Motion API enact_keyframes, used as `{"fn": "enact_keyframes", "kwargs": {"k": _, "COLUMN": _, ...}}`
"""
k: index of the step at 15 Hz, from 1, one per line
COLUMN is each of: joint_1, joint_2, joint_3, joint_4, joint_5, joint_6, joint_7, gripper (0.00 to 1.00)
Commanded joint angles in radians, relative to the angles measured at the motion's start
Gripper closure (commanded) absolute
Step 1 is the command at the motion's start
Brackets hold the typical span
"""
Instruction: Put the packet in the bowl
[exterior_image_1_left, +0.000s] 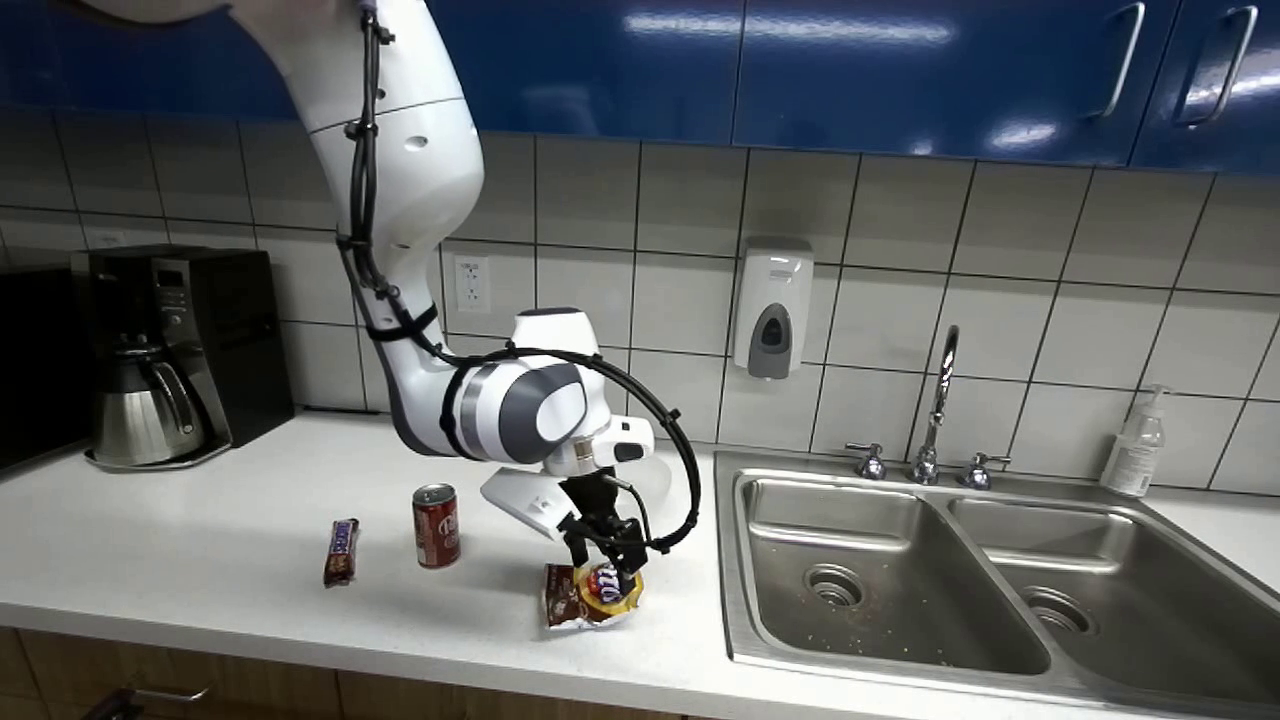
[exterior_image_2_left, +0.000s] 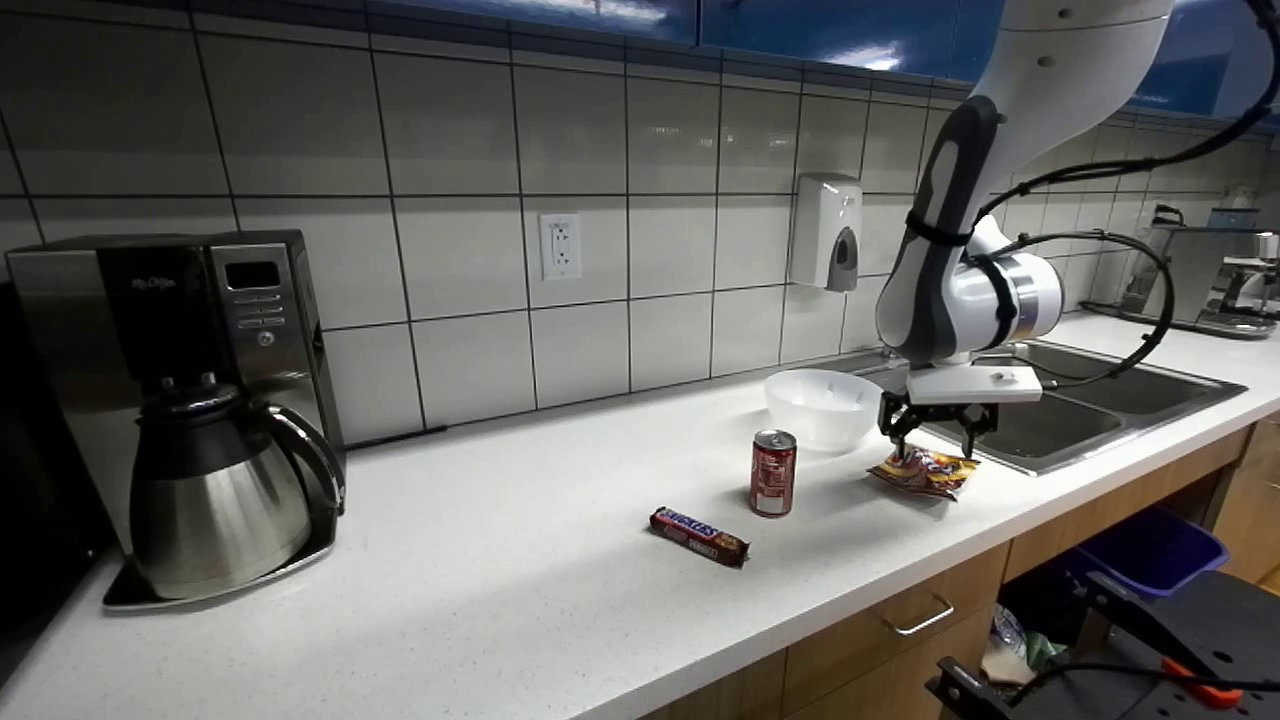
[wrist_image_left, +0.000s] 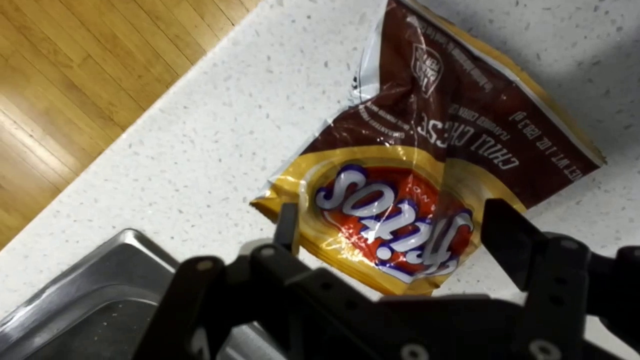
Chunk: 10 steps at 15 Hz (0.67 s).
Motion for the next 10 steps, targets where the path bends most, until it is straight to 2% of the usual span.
{"fn": "enact_keyframes", "kwargs": {"k": 1, "joint_1": 0.023, "joint_2": 0.018, "joint_3": -0.016, "joint_4": 0.016, "joint_5": 0.027, "joint_6": 0.007, "joint_7": -0.024, "gripper": 0.37}}
{"fn": "enact_keyframes", "kwargs": {"k": 8, "joint_1": 0.035, "joint_2": 0.029, "joint_3": -0.022, "joint_4": 0.021, "joint_5": 0.026, "joint_6": 0.009, "joint_7": -0.022, "gripper": 0.93}}
{"fn": "enact_keyframes", "kwargs": {"k": 9, "joint_1": 0.037, "joint_2": 0.03, "joint_3": -0.023, "joint_4": 0.021, "joint_5": 0.026, "joint_6": 0.009, "joint_7": -0.022, "gripper": 0.99}}
{"fn": "enact_keyframes", "kwargs": {"k": 10, "joint_1": 0.038, "joint_2": 0.031, "joint_3": -0.024, "joint_4": 0.022, "joint_5": 0.026, "joint_6": 0.009, "joint_7": -0.022, "gripper": 1.0}}
